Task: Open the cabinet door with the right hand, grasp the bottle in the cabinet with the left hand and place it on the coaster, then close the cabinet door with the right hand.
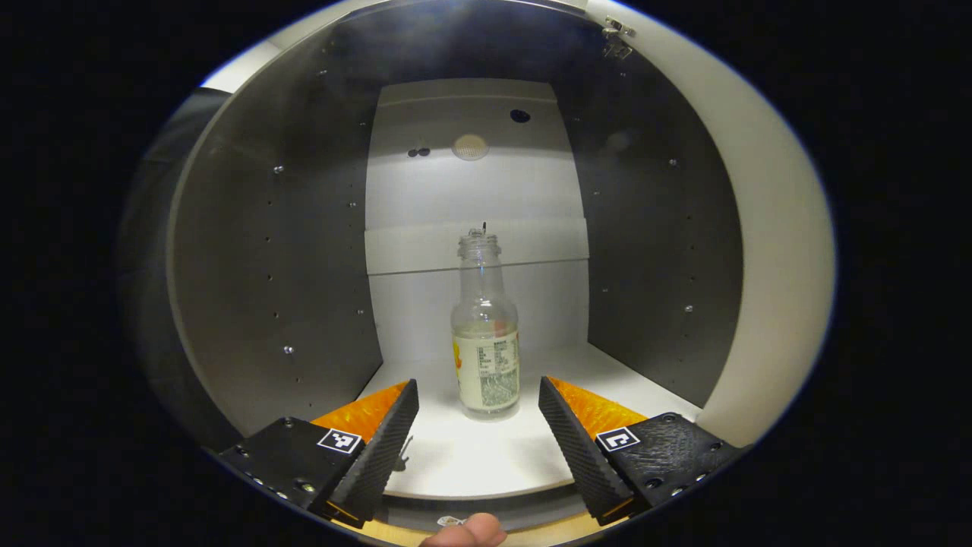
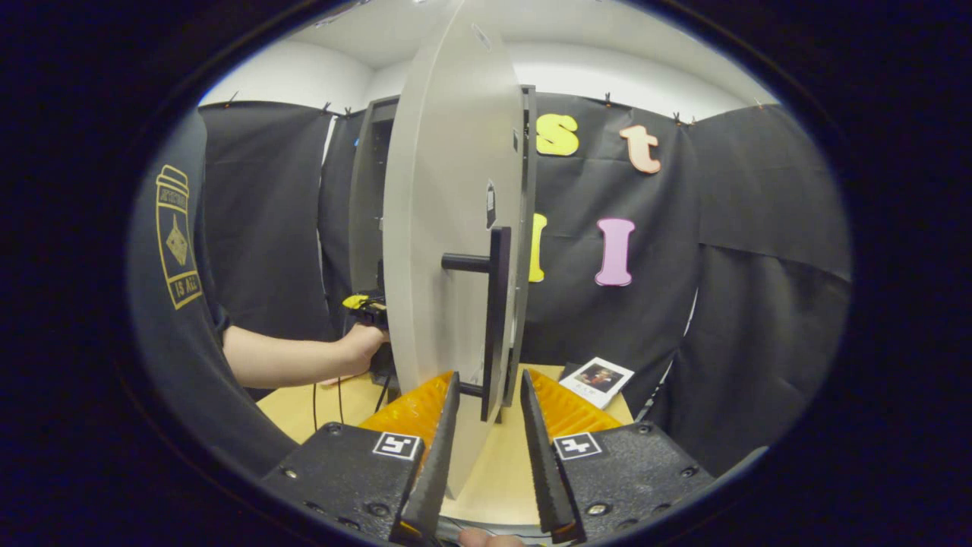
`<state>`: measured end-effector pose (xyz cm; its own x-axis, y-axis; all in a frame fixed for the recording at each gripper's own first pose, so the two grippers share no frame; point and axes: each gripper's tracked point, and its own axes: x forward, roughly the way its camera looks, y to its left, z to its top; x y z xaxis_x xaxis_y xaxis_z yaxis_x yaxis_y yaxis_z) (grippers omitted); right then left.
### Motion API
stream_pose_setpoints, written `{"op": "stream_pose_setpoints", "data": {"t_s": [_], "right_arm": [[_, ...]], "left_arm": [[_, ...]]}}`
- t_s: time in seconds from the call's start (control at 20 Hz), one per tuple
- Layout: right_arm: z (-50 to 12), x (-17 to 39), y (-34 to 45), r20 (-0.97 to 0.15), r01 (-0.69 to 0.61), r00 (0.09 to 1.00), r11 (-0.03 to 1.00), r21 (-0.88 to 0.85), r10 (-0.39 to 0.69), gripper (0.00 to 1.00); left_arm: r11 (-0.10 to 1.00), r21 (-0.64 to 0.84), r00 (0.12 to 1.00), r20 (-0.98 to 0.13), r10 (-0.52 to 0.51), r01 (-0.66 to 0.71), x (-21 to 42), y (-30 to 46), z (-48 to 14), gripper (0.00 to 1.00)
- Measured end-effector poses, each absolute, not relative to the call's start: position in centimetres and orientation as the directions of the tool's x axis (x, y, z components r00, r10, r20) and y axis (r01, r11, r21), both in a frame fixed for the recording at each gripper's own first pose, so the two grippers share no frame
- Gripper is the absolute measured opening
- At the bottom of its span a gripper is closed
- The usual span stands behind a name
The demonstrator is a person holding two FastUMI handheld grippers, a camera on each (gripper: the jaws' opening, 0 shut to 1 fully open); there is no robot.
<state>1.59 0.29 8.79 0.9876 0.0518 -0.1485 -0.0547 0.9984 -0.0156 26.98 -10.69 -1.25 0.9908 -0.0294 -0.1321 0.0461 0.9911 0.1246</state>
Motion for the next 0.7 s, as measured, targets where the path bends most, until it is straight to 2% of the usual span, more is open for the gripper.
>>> {"op": "stream_pose_setpoints", "data": {"t_s": [0.05, 0.1, 0.15, 0.35, 0.55, 0.7], "right_arm": [[8.8, 1.5, -0.1, -0.145, -0.036, 0.989, 0.999, -0.009, 0.034, 0.55], [8.8, 1.3, -0.5, -0.139, -0.02, 0.99, 1.0, -0.003, 0.019, 0.67], [8.9, 1.2, -0.6, -0.132, -0.002, 0.991, 1.0, 0.0, 0.002, 0.71], [9.1, 1.0, -2.0, -0.113, 0.085, 0.99, 0.996, 0.0, -0.084, 0.72], [9.1, 1.6, -2.8, -0.102, 0.154, 0.984, 0.984, 0.088, -0.144, 0.72], [8.9, 1.7, -2.4, -0.103, 0.155, 0.984, 0.98, 0.126, -0.142, 0.72]], "left_arm": [[0.992, 0.116, 0.99, -0.137, -0.032, 0.049, 27.6, -11.1, -1.3, 0.96], [0.993, 0.102, 0.989, -0.14, -0.041, 0.056, 28.1, -11.5, -1.3, 0.96], [0.994, 0.1, 0.989, -0.14, -0.039, 0.053, 28.9, -11.6, -1.1, 0.96], [0.994, 0.104, 0.991, -0.135, -0.026, 0.041, 31.0, -12.1, -0.7, 0.96], [0.997, 0.068, 0.991, -0.137, -0.013, 0.022, 33.2, -11.8, -0.2, 0.96], [0.998, 0.055, 0.99, -0.14, -0.001, 0.009, 34.9, -11.5, 0.3, 0.97]]}}
